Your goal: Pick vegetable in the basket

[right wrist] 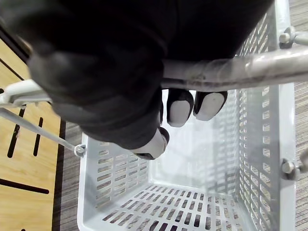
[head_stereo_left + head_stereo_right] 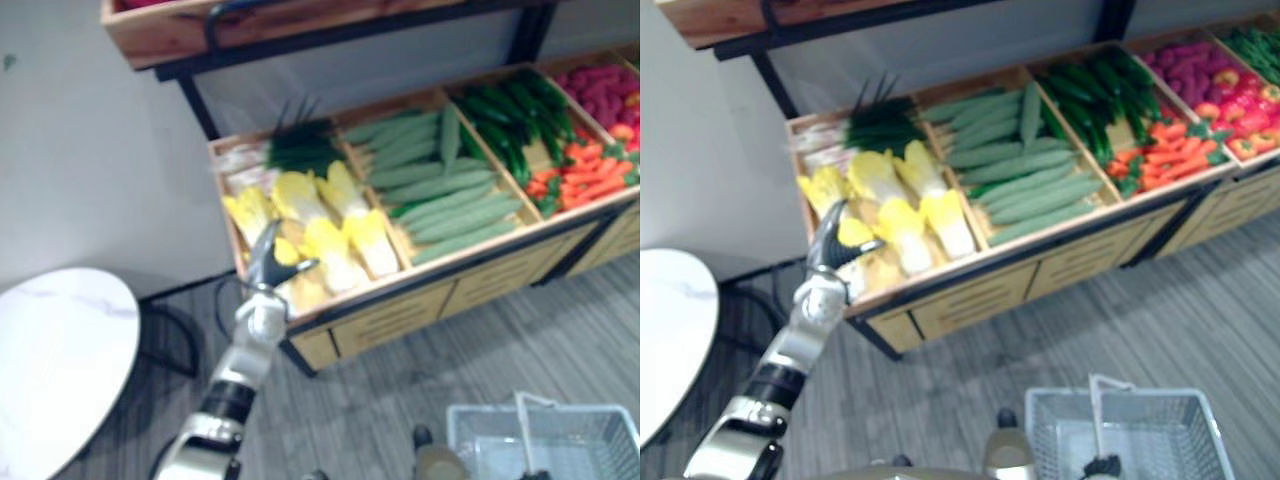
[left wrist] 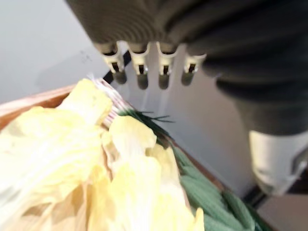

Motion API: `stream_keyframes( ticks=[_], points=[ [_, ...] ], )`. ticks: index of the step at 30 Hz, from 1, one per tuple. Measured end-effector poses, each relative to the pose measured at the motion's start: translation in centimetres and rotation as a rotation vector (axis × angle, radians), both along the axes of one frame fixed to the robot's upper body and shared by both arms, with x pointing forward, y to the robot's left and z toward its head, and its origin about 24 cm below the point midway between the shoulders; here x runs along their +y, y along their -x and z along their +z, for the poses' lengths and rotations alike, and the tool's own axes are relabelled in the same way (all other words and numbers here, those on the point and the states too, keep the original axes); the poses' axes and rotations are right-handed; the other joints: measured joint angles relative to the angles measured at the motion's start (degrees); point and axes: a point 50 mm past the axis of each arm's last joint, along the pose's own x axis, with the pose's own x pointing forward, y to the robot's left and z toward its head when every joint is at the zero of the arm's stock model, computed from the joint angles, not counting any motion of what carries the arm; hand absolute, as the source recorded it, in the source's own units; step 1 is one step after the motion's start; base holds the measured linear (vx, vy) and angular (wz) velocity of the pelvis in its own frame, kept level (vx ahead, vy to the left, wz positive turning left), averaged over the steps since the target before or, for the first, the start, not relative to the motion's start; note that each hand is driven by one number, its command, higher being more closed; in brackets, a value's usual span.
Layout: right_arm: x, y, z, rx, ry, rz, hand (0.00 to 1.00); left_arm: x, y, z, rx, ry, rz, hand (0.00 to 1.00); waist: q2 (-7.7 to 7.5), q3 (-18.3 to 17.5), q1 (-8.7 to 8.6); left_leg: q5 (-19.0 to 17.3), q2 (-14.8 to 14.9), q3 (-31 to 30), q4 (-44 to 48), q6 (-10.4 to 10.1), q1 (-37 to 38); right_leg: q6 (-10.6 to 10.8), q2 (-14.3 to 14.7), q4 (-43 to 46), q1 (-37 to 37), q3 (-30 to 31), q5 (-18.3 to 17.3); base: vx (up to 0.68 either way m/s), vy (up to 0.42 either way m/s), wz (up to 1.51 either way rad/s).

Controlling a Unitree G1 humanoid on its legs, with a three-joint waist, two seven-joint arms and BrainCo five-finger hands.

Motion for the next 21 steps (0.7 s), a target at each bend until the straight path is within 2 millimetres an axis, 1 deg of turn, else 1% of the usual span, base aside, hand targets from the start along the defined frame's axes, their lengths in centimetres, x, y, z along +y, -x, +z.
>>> stream_keyframes(
  ticks=[2,4,7,8,11,12,13,14,16,17,19,20,21],
  points=[
    [0.0,-0.6,0.2,-0.02,0.012,0.007,1.0,0.1,-0.6,-0.3,0.03,-0.037,0.011,0.0,0.12,0.28,-0.36,0.69,-0.14,0.86,-0.32,0.24,-1.27,-0.64,-0.02,-0.96,-1.41,0.62,1.02,-0.19,-0.03,-0.21],
    [-0.1,-1.2,0.5,-0.045,0.025,0.009,1.0,0.2,-1.3,-0.3,0.054,-0.067,0.025,0.0,0.27,1.62,-0.75,0.93,-0.13,1.23,-0.35,0.0,-1.68,-0.91,-0.01,-1.19,-2.07,0.76,1.7,-0.15,-0.041,-0.15],
    [-0.3,-2.0,0.9,-0.071,0.042,0.006,1.0,0.4,-2.8,1.1,0.042,-0.098,0.038,0.0,0.21,2.97,-0.97,1.25,-0.04,1.31,-0.31,-0.76,-4.48,-0.96,-0.05,-0.75,-5.63,1.48,2.35,-0.13,-0.05,-0.1],
    [-0.5,-2.8,1.2,-0.101,0.049,0.002,1.0,0.7,-3.6,1.9,0.041,-0.139,0.045,0.0,0.19,4.22,-1.18,1.61,-0.09,1.55,-0.24,-0.89,-5.5,-0.97,-0.04,-0.38,-6.95,1.93,2.82,-0.07,-0.034,-0.15],
    [-0.7,-4.4,1.9,-0.152,0.066,0.004,1.0,1.5,-4.5,2.9,0.04,-0.217,0.069,0.0,0.07,6.69,-2.27,1.83,-0.1,2.35,0.05,-0.95,-6.22,-0.86,-0.07,0.36,-8.36,2.55,3.3,-0.04,-0.015,-0.14],
    [-0.8,-5.1,2.2,-0.179,0.08,0.003,1.0,1.8,-5.1,3.6,0.039,-0.229,0.087,0.0,0.12,7.7,-2.49,1.86,-0.14,2.62,0.8,-0.91,-7.78,-0.67,-0.15,0.75,-10.05,3.14,3.71,-0.02,-0.005,-0.13],
    [-0.8,-5.4,2.4,-0.192,0.084,0.0,1.0,1.9,-5.4,4.1,0.034,-0.233,0.091,0.0,0.2,8.26,-2.53,1.89,-0.15,2.72,0.93,-0.86,-8.34,-0.5,-0.15,0.73,-10.62,3.33,3.93,0.0,-0.004,-0.12],
    [-0.9,-6.1,2.8,-0.225,0.089,-0.009,1.0,2.1,-5.9,5.0,0.017,-0.242,0.101,0.0,0.18,9.75,-2.72,2.08,-0.25,2.95,0.94,-0.61,-8.94,-0.31,-0.16,0.77,-11.35,3.65,4.64,0.02,0.002,-0.08],
    [-0.9,-7.5,3.5,-0.277,0.095,-0.007,1.0,2.9,-6.5,6.6,-0.013,-0.262,0.128,0.0,0.14,12.09,-3.55,2.58,-0.39,3.49,0.97,0.12,-9.98,0.01,-0.1,0.79,-12.71,4.18,5.14,0.02,0.004,-0.1],
    [-0.8,-7.8,3.6,-0.289,0.095,-0.007,1.0,3.1,-6.6,7.1,-0.022,-0.267,0.138,0.0,0.18,12.46,-3.63,2.63,-0.41,3.83,0.98,0.2,-10.4,-0.06,-0.11,0.76,-13.27,4.49,5.32,0.04,0.01,-0.2],
    [-0.9,-8.8,4.2,-0.332,0.118,-0.006,1.0,3.7,-7.2,9.3,-0.081,-0.283,0.168,0.0,0.13,13.79,-3.72,2.74,-0.56,4.85,1.17,0.37,-12.24,0.13,-0.07,0.35,-15.44,5.53,6.11,0.05,0.015,-0.19],
    [-0.9,-8.9,4.3,-0.338,0.123,-0.006,1.0,3.7,-7.3,9.8,-0.096,-0.284,0.173,0.0,0.14,13.95,-3.73,2.74,-0.58,4.96,1.19,0.38,-12.77,0.16,-0.05,0.37,-16.02,5.64,6.34,0.06,0.009,-0.08],
    [-0.9,-9.1,4.4,-0.346,0.13,-0.008,1.0,3.5,-7.6,10.8,-0.124,-0.283,0.179,1.0,-0.01,14.18,-3.69,2.76,-0.59,5.37,1.23,0.4,-13.72,0.35,0.02,0.31,-17.08,6.03,6.5,0.05,0.008,-0.09]
  ],
)
